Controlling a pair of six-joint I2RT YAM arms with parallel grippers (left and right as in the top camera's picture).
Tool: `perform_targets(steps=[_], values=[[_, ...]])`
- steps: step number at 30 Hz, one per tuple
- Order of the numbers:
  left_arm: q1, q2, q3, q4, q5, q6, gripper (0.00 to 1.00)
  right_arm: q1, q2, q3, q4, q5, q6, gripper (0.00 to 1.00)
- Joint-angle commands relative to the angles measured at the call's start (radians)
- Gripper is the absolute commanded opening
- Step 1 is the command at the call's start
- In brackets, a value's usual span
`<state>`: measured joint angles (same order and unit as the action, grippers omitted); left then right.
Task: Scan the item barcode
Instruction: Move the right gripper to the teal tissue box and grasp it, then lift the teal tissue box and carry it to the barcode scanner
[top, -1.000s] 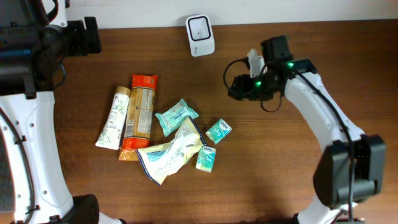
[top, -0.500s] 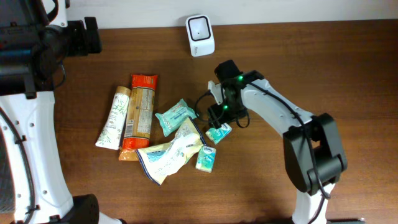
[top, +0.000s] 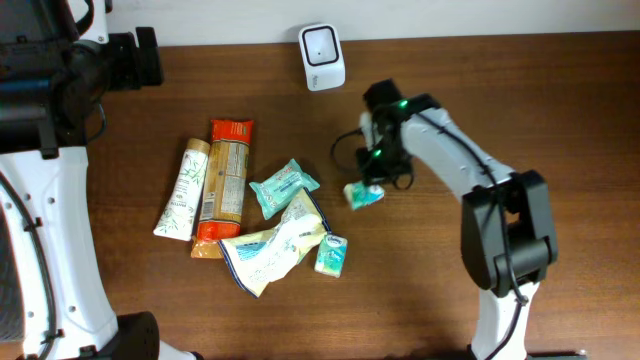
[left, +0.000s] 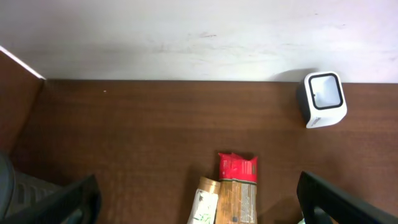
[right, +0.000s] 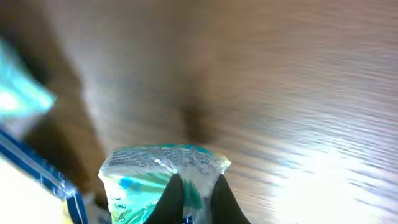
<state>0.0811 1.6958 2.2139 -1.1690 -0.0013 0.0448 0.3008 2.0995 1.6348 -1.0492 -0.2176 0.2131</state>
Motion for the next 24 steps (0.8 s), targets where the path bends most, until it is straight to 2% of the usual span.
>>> perform_targets(steps=[1, 2, 4, 6, 8, 11, 13, 17, 21, 24], values=[[0.0, -0.008, 0.013, 0.0, -0.006, 0.012, 0.99, -0.082, -0.006, 0.001, -0.027, 0.02, 0.189, 0.05], [0.0, -0.008, 0.013, 0.0, -0.006, 0.012, 0.99, -0.098, -0.006, -0.01, -0.055, 0.02, 0.189, 0.08], [0.0, -0.008, 0.013, 0.0, -0.006, 0.012, 0.99, -0.099, -0.005, -0.011, -0.132, 0.018, 0.187, 0.22], [0.0, -0.008, 0.013, 0.0, -0.006, 0.012, 0.99, -0.097, -0.005, -0.011, -0.196, -0.02, 0.124, 0.33], [0.0, -0.008, 0.013, 0.0, -0.006, 0.012, 0.99, -0.098, -0.005, 0.004, -0.267, -0.079, -0.036, 0.45], [0.0, -0.008, 0.013, 0.0, -0.006, 0.012, 0.99, -0.098, -0.005, 0.093, -0.293, -0.084, -0.329, 0.52], [0.0, -0.008, 0.013, 0.0, -0.006, 0.012, 0.99, -0.098, -0.005, 0.107, -0.24, -0.047, -0.496, 0.58], [0.0, -0.008, 0.013, 0.0, -0.006, 0.012, 0.99, -0.107, 0.031, 0.102, -0.196, 0.045, -0.599, 0.57], [0.0, -0.008, 0.013, 0.0, -0.006, 0.012, 0.99, -0.151, 0.076, 0.093, -0.238, -0.094, -0.692, 0.54], [0.0, -0.008, 0.013, 0.0, -0.006, 0.012, 0.99, -0.186, 0.08, 0.064, -0.244, -0.101, -0.708, 0.52]])
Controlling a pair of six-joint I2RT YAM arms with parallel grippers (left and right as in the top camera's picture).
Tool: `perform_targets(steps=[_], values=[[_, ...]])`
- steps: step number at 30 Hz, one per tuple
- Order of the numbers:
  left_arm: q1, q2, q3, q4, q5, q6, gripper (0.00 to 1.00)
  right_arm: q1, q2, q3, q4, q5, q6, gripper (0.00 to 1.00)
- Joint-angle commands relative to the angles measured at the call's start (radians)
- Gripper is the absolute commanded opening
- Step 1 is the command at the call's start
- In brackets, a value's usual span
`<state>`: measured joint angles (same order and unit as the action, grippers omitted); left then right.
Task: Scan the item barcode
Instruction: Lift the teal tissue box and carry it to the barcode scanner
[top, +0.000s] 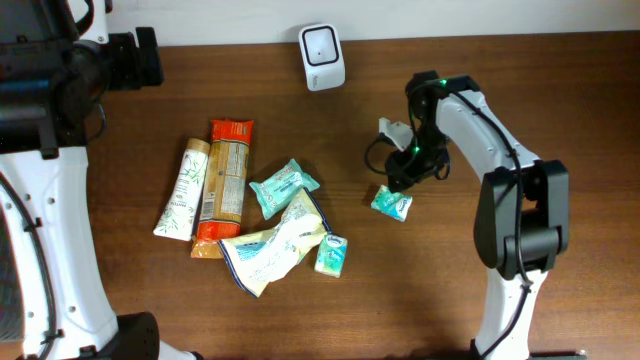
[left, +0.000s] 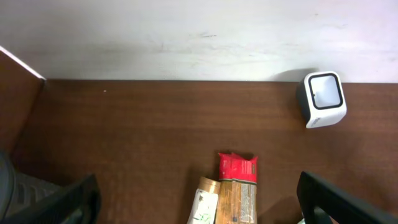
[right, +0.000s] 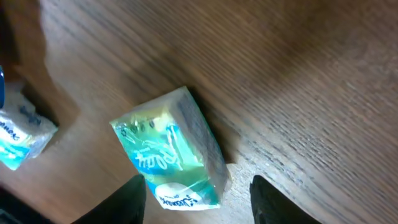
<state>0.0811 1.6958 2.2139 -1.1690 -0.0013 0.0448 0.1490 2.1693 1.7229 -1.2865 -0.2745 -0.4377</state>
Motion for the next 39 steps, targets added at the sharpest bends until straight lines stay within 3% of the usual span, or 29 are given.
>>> perform_targets(steps=[1, 8, 10, 12, 13, 16, 17, 25, 30, 39], values=[[0.0, -0.008, 0.013, 0.0, -0.006, 0.012, 0.99, -0.046, 0.011, -0.033, -0.007, -0.06, -0.074, 0.53], [0.0, -0.008, 0.013, 0.0, -0.006, 0.012, 0.99, -0.037, 0.014, -0.198, 0.107, -0.164, -0.13, 0.47], [0.0, -0.008, 0.013, 0.0, -0.006, 0.012, 0.99, -0.04, 0.014, -0.224, 0.109, -0.171, -0.103, 0.31], [0.001, -0.008, 0.013, 0.0, -0.006, 0.012, 0.99, -0.044, 0.014, -0.222, 0.106, -0.172, -0.011, 0.1], [0.0, -0.008, 0.013, 0.0, -0.006, 0.012, 0.99, -0.046, 0.014, -0.216, 0.105, -0.191, 0.052, 0.04], [0.0, -0.008, 0.013, 0.0, -0.006, 0.012, 0.99, -0.05, -0.005, -0.183, 0.069, -0.388, 0.079, 0.04], [0.0, -0.008, 0.013, 0.0, -0.006, 0.012, 0.99, -0.053, -0.04, -0.164, 0.056, -0.576, 0.069, 0.04], [0.0, -0.008, 0.013, 0.0, -0.006, 0.012, 0.99, -0.053, -0.15, -0.118, 0.044, -1.278, 0.056, 0.04], [0.0, -0.008, 0.013, 0.0, -0.006, 0.012, 0.99, -0.053, -0.196, -0.068, -0.021, -1.278, 0.132, 0.04], [0.0, -0.008, 0.013, 0.0, -0.006, 0.012, 0.99, -0.151, -0.484, -0.002, -0.111, -1.278, 0.212, 0.04]])
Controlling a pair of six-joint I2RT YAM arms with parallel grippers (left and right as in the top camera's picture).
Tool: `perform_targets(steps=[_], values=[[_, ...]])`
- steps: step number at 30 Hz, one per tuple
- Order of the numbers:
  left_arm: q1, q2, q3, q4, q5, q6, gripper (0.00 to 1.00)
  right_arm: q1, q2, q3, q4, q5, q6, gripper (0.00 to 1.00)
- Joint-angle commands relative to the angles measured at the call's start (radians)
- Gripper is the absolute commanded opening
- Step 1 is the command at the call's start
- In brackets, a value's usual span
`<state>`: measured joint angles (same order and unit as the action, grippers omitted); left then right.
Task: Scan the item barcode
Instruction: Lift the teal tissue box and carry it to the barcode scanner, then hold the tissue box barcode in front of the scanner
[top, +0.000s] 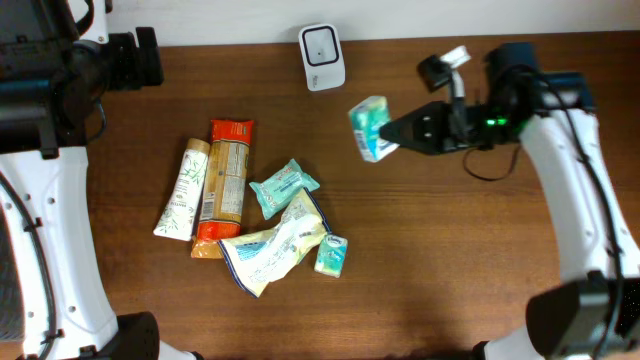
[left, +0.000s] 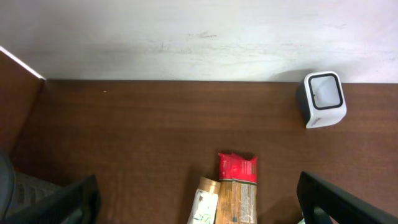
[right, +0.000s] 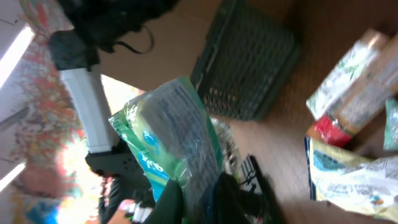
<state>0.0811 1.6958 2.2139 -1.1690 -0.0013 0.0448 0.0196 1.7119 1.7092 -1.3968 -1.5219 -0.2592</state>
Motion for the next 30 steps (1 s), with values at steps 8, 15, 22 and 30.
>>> perform_targets(steps=[8, 15, 22, 30], values=[[0.0, -0.008, 0.013, 0.0, -0.006, 0.012, 0.99, 0.193, -0.017, 0.193, 0.355, 0.846, 0.543, 0.04], [0.0, -0.008, 0.013, 0.0, -0.006, 0.012, 0.99, 0.457, 0.254, 0.475, 0.604, 1.822, 0.309, 0.04], [0.0, -0.008, 0.013, 0.0, -0.006, 0.012, 0.99, 0.462, 0.66, 0.475, 1.168, 2.006, -0.11, 0.04], [0.0, -0.008, 0.013, 0.0, -0.006, 0.012, 0.99, 0.452, 0.793, 0.474, 1.303, 2.005, -0.182, 0.04]])
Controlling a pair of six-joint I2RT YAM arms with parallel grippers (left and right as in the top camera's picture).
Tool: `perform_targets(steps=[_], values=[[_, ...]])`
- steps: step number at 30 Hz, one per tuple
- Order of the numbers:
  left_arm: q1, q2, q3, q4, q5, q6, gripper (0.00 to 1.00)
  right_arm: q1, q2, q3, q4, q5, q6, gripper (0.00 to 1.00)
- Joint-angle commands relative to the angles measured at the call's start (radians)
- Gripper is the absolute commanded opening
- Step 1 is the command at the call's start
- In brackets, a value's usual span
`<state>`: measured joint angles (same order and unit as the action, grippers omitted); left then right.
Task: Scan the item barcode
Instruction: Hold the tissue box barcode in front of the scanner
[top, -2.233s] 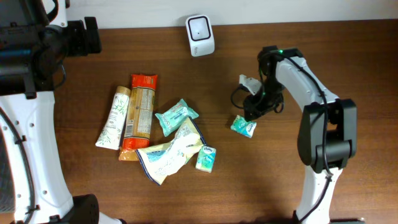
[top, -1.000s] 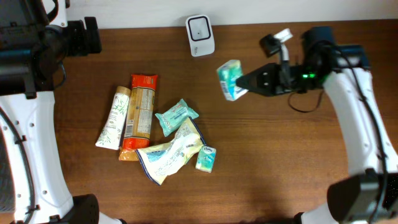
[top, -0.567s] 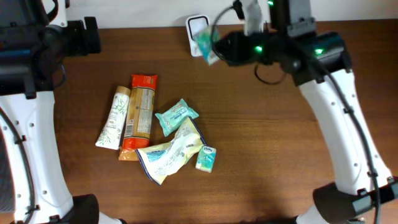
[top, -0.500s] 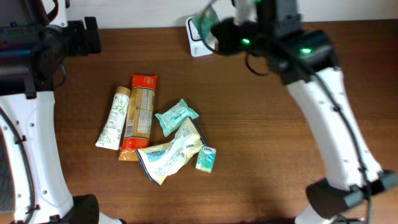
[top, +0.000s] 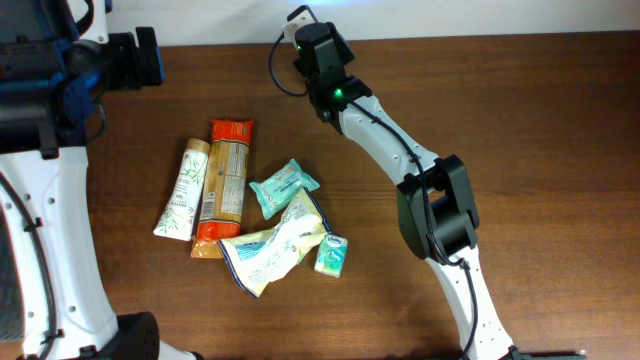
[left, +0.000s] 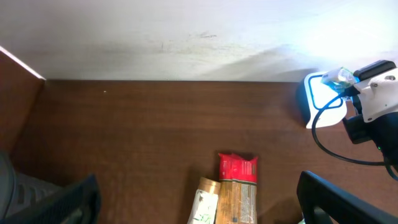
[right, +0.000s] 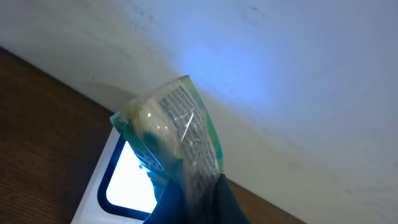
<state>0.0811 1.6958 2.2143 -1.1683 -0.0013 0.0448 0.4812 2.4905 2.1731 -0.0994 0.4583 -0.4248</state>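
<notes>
A teal tissue packet (right: 174, 124) with a barcode on its wrapper is pinched in my right gripper (right: 189, 200), which is shut on its lower edge. It hangs just over the lit window of the white scanner (right: 127, 183) at the table's back edge. A blue glow falls on the wall there. In the left wrist view the scanner (left: 320, 106) glows, with the packet (left: 341, 76) and right gripper (left: 373, 93) against it. From overhead the right gripper (top: 315, 45) hides the scanner. My left gripper (left: 198, 190) stands open and empty, high at the far left.
A pile lies left of centre: a white tube (top: 182, 190), a red and brown pack (top: 225, 180), a teal packet (top: 283, 187), a white and blue bag (top: 272, 248) and a small teal pack (top: 331, 254). The white wall (left: 186, 31) backs the table.
My right gripper, which held the teal packet in the air to the right of the scanner, now holds it over the scanner's window. The scanner is lit blue. The left arm has not moved.
My right gripper was shut on the teal packet on the table beside the pile. Then the packet lay further right with the jaws open around it. Then it was held aloft near the scanner, and now sits over the lit scanner.
</notes>
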Motion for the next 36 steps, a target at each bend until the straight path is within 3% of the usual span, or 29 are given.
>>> perform_targets(steps=[1, 18, 27, 29, 32, 34, 36], values=[[0.0, -0.008, 0.012, -0.001, -0.006, 0.012, 0.99, -0.012, 0.018, 0.01, -0.002, 0.025, -0.016, 0.04], [0.0, -0.008, 0.012, -0.001, -0.006, 0.012, 0.99, -0.024, 0.018, 0.01, -0.092, -0.065, 0.007, 0.04], [0.0, -0.008, 0.012, -0.001, -0.006, 0.012, 0.99, -0.031, -0.061, 0.01, -0.115, -0.112, 0.204, 0.04], [0.0, -0.008, 0.012, -0.001, -0.006, 0.012, 0.99, -0.032, -0.142, 0.01, -0.183, -0.201, 0.293, 0.04], [0.0, -0.008, 0.012, -0.001, -0.006, 0.012, 0.99, -0.053, -0.299, 0.01, -0.355, -0.512, 0.427, 0.04], [0.0, -0.008, 0.012, -0.001, -0.006, 0.012, 0.99, -0.096, -0.438, 0.01, -0.574, -0.726, 0.518, 0.04], [0.0, -0.008, 0.012, -0.001, -0.006, 0.012, 0.99, -0.161, -0.546, 0.01, -0.795, -0.762, 0.566, 0.04]])
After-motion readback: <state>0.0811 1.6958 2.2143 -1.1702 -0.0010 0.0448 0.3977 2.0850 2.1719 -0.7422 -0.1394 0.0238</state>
